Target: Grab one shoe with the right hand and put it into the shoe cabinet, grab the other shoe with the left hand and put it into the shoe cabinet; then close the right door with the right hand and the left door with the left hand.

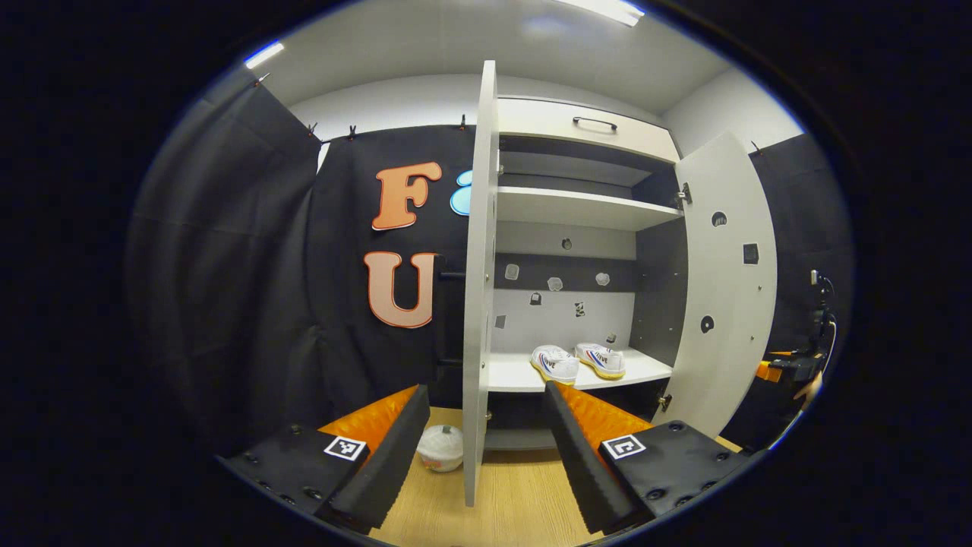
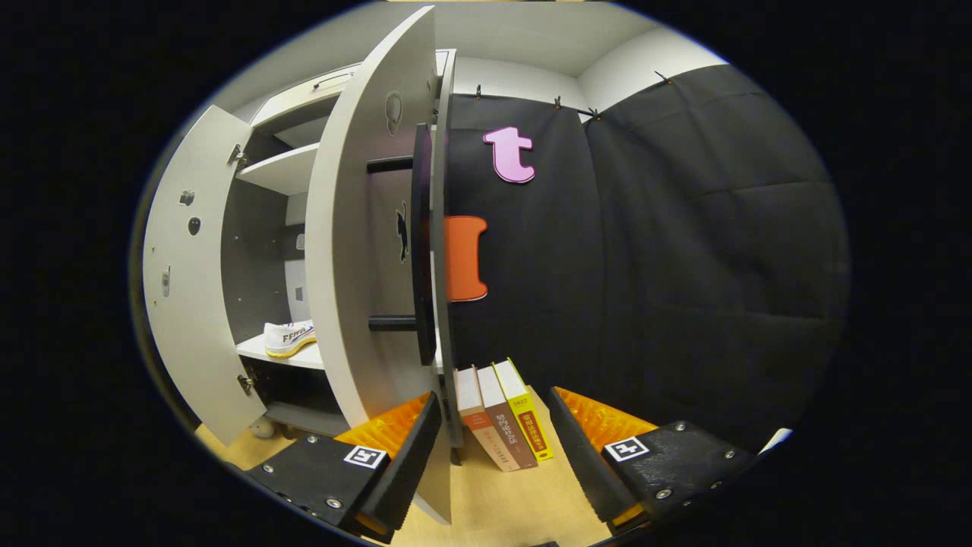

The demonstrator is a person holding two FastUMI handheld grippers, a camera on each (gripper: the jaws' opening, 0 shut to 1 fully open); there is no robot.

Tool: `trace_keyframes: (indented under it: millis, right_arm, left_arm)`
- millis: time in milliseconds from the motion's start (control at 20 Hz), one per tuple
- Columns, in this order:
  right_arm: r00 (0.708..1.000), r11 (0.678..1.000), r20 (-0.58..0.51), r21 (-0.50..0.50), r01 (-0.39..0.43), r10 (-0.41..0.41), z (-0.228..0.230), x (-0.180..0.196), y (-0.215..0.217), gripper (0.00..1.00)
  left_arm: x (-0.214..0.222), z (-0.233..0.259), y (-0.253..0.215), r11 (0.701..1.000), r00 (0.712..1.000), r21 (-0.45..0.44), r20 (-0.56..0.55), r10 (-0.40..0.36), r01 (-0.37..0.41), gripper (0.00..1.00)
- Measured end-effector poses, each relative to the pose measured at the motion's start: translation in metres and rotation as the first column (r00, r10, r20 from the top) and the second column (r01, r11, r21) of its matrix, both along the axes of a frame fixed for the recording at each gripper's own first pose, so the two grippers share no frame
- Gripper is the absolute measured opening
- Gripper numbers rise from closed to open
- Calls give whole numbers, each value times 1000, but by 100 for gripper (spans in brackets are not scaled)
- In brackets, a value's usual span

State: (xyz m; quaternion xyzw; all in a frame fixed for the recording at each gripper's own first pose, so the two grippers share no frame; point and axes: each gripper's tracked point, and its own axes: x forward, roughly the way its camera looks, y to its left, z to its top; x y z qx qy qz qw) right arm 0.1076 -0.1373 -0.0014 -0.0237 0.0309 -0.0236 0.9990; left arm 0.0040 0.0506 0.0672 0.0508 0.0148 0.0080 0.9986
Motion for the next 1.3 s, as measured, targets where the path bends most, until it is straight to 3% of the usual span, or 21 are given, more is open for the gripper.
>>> trace_keyframes:
  millis: [550,1050,1300]
  right_arm:
    - [983,983,-23,-16,-183,183,-7,7,78,89]
    - [962,963,-26,2,-271,271,-11,23,114,89]
    - [944,944,-32,57,-325,327,-17,43,141,89]
  left_arm:
    - [-21,-12,23,998,998,-14,-16,54,-54,97]
    - [-28,-19,28,996,996,-20,-27,83,-84,97]
    - [-29,-27,37,994,994,-23,-32,109,-110,99]
